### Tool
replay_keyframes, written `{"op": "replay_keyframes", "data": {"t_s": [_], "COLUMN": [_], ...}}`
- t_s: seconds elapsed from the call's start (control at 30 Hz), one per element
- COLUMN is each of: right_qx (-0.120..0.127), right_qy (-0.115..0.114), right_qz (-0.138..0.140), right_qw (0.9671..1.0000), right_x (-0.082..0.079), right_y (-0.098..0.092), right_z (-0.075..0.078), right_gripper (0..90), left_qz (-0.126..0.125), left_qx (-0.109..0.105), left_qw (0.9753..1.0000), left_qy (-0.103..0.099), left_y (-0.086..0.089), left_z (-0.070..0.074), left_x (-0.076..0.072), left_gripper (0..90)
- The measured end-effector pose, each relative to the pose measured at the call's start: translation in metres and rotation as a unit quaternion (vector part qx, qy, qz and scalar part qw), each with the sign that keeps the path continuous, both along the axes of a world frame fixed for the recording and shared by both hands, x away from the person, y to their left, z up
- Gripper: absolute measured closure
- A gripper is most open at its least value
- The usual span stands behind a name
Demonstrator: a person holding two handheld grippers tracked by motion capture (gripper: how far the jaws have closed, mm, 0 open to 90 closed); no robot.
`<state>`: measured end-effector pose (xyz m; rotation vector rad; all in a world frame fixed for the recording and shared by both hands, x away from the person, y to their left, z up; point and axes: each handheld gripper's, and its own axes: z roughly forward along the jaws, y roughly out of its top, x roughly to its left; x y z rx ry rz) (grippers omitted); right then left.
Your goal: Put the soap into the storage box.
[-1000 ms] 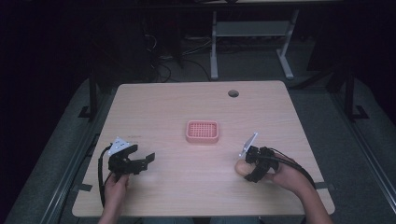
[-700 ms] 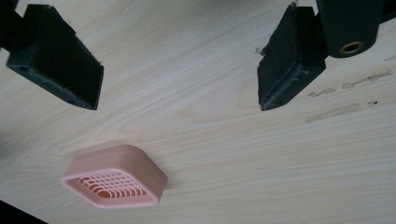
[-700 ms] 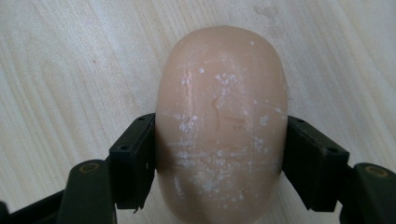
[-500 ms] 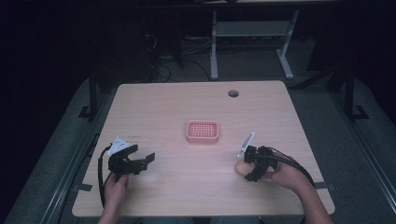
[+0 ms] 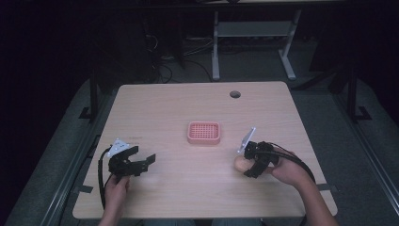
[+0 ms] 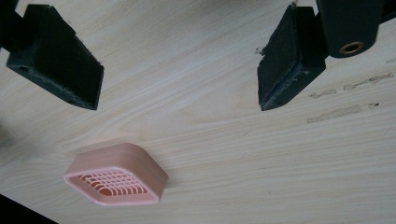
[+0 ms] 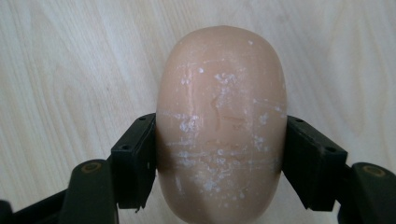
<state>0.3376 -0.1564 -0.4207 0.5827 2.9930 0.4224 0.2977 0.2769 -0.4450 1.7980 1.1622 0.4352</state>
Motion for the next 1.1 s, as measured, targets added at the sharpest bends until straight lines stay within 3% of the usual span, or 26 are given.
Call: {"op": "replay_keyframes", "data": {"t_s": [0.4,0.6,1.1], "right_qx": [0.018,0.033,0.029], "right_qy": [-0.001,0.009,0.001], "right_qz": [0.003,0.004,0.013], "right_qw": [0.9998,0.9994,0.9995], "right_x": [0.015,0.025,0.04], "right_y": [-0.001,-0.001,0.012], "right_z": [0.008,0.006,0.012], "right_gripper": [32.0,32.0,31.9], "left_qz": [0.0,0.002,0.001], "left_qx": [0.0,0.002,0.002], "left_qw": [1.0,1.0,1.0], "left_qy": [-0.001,0.001,0.0], "left_y": [-0.002,-0.002,-0.002], "left_z": [-0.002,-0.003,-0.002], "left_x": [0.002,0.003,0.003], "left_gripper": [14.2,14.3,14.2]}}
